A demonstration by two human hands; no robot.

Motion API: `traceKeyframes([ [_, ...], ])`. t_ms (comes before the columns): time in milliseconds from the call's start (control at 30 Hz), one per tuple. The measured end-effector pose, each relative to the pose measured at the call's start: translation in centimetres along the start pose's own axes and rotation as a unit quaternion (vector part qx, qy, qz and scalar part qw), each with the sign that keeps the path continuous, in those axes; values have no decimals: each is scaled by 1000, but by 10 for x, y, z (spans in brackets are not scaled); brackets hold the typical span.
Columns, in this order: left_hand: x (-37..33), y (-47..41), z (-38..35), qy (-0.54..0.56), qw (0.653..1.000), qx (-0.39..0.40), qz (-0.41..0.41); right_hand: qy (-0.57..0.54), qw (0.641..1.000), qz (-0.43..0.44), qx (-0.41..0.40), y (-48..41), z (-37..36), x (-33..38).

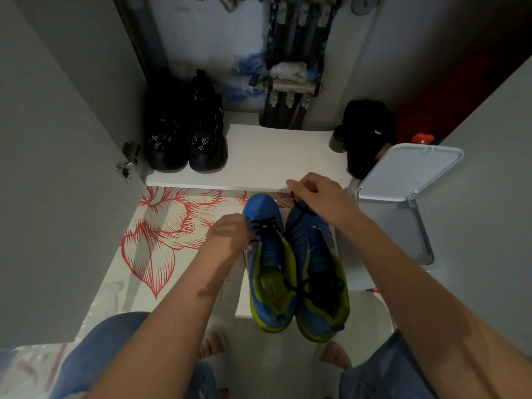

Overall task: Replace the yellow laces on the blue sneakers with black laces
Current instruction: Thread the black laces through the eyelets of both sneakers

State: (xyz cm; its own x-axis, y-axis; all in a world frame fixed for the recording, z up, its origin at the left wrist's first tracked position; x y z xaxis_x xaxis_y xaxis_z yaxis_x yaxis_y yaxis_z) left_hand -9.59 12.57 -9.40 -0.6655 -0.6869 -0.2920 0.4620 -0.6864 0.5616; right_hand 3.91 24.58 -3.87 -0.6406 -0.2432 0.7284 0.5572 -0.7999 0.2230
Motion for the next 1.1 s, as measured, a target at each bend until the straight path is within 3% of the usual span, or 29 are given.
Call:
traceKeyframes([
  [100,0,2,3,48,998,-24,-16,118,992,43,-4,1,-5,1],
  [167,-2,4,-4,50,998,10,-23,140,988,55,27,1,-7,6],
  [300,-5,9,-15,48,998,30,-20,139,972,9,187,10,-31,0],
  [467,-1,8,-12,50,998,3,-27,24,964,-37,263,23,-53,5],
  [633,16,10,-15,150,988,34,14,25,941,-36,336,43,-78,12],
  [767,31,23,-21,280,960,5,27,28,976,27,214,44,-79,7],
  [867,35,34,-28,312,950,-32,0,5,991,39,131,51,-81,-1],
  [1100,37,43,-37,278,958,-55,-45,-18,996,39,75,60,-90,-6],
])
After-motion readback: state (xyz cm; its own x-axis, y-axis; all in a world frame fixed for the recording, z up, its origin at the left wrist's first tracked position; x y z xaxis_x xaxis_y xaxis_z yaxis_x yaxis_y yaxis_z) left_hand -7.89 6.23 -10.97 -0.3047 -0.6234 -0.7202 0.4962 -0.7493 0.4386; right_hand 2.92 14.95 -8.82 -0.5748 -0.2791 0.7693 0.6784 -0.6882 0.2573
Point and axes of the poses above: each hand's wrist, its own y-axis away from the middle knuckle, its own z-axis out of the back of the hand, x = y × z, the point moved 7 cm from there along -y, towards the middle knuckle, and after that the axes turned 2 degrees about z, right-handed, at the moved point
